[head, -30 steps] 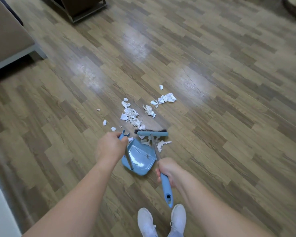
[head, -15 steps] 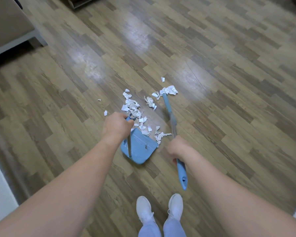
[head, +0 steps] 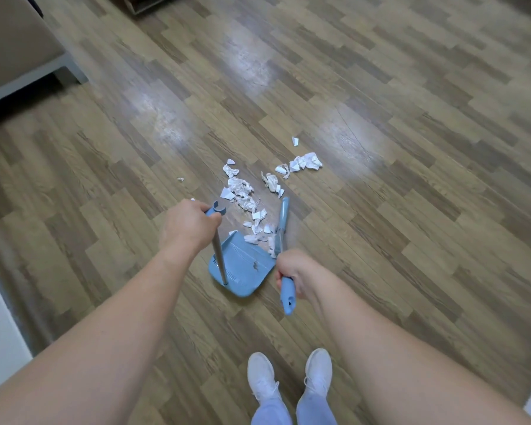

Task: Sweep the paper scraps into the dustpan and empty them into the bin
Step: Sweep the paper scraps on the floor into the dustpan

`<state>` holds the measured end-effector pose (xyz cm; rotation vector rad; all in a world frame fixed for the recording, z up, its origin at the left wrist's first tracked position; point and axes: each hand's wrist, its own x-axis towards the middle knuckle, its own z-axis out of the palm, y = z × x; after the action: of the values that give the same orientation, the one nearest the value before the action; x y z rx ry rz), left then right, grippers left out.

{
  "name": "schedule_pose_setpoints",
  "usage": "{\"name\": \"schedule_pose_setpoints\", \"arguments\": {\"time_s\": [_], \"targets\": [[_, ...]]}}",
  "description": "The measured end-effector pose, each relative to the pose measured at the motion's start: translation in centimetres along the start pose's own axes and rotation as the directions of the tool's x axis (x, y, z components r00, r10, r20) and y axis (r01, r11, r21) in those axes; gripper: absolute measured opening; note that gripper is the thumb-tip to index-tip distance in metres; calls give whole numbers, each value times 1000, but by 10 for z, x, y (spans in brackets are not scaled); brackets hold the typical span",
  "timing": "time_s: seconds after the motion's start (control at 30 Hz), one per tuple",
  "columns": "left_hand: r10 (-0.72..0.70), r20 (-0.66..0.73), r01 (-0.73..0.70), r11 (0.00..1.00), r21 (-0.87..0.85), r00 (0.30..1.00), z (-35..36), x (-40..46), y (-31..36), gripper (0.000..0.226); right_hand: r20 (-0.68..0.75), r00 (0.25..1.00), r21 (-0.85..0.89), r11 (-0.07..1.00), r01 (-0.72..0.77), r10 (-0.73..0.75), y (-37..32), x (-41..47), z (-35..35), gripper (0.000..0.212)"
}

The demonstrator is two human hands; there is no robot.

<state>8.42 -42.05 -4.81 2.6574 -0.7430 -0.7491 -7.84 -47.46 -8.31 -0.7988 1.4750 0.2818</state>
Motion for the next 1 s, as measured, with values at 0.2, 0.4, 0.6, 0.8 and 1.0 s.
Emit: {"name": "schedule_pose_setpoints", "arguments": {"time_s": [0.2,0.4,0.6,0.8,1.0], "targets": [[-44,-23,44,999,-26,999,-1,-1,-8,38,18,997,-272,959,80,-78,-15,0,-8,26],[-135,-67,127,986,-111,989,0,3,-16,24,167,961,-978,84,189,-223,-31,9,-12,19],[-257,-110,233,952,-196,960,7,3,-31,19,90,987,-996,-25,88,-132,-31,28,-10,37],[-262,-117,226,941,-252,958,6,10,-18,25,175,983,-951,-266,155,-52,-41,6,4,37],[-245,-119,206,940,-270,962,19,13,-10,15,231,973,-918,-335,212,-18,-57,-28,3,19]]}}
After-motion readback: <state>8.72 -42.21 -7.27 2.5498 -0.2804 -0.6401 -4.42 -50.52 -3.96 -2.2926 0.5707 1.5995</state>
